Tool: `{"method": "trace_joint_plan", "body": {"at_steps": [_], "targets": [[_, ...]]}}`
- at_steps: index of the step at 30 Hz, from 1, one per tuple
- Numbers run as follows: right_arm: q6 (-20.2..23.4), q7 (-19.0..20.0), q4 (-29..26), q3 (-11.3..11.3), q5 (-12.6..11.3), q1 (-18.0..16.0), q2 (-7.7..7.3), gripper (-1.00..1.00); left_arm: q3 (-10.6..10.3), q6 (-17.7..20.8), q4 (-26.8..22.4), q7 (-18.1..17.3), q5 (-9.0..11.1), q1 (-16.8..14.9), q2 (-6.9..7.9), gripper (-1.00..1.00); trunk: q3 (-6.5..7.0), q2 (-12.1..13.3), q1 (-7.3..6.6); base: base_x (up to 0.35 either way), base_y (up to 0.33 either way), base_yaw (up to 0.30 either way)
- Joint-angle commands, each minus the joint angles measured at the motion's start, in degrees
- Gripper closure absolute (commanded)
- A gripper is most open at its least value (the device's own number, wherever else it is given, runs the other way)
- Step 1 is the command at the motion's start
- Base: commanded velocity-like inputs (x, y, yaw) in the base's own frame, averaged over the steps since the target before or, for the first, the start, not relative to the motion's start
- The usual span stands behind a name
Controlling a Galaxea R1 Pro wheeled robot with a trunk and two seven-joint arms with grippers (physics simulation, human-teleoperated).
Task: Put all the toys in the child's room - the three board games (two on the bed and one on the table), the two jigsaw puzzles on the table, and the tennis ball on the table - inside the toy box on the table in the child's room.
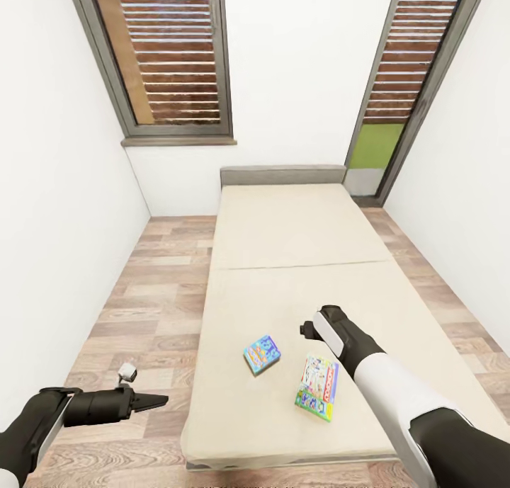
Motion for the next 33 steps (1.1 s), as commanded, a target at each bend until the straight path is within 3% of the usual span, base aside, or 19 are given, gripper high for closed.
{"method": "trace_joint_plan", "body": {"at_steps": [1,9,17,25,33], "targets": [[0.1,-0.5,-0.1,0.3,-0.6,-0.1,-0.11,-1.00,0.0,0.6,0.0,-0.2,0.0,0.0,0.00,-1.00,-0.20,-0.1,0.03,0.000,0.000,0.000],[0.3,-0.5,-0.2,0.1,-0.6,-0.4,0.09,-1.00,-0.1,0.4,0.0,-0.2,-0.1,0.0,-0.04,-1.00,-0.95,-0.1,0.03,0.000,0.000,0.000],[0.6,-0.7,-0.5,0.3,-0.6,-0.7,0.33,-1.00,-0.1,-2.8,0.5,-0.2,0.0,0.0,-0.04,-1.00,-1.70,-0.1,0.03,0.000,0.000,0.000],[3.9,-0.6,-4.7,0.3,-0.6,-0.7,-0.38,-1.00,-0.1,-3.5,0.7,-0.2,0.1,0.0,-0.20,-1.00,-2.45,-0.1,0.03,0.000,0.000,0.000],[4.7,-0.6,-5.5,0.2,-0.6,-0.7,-0.41,-1.00,0.0,-3.4,0.7,-0.2,0.1,0.0,-1.19,-1.00,-3.20,-0.1,0.03,0.000,0.000,0.007]]}}
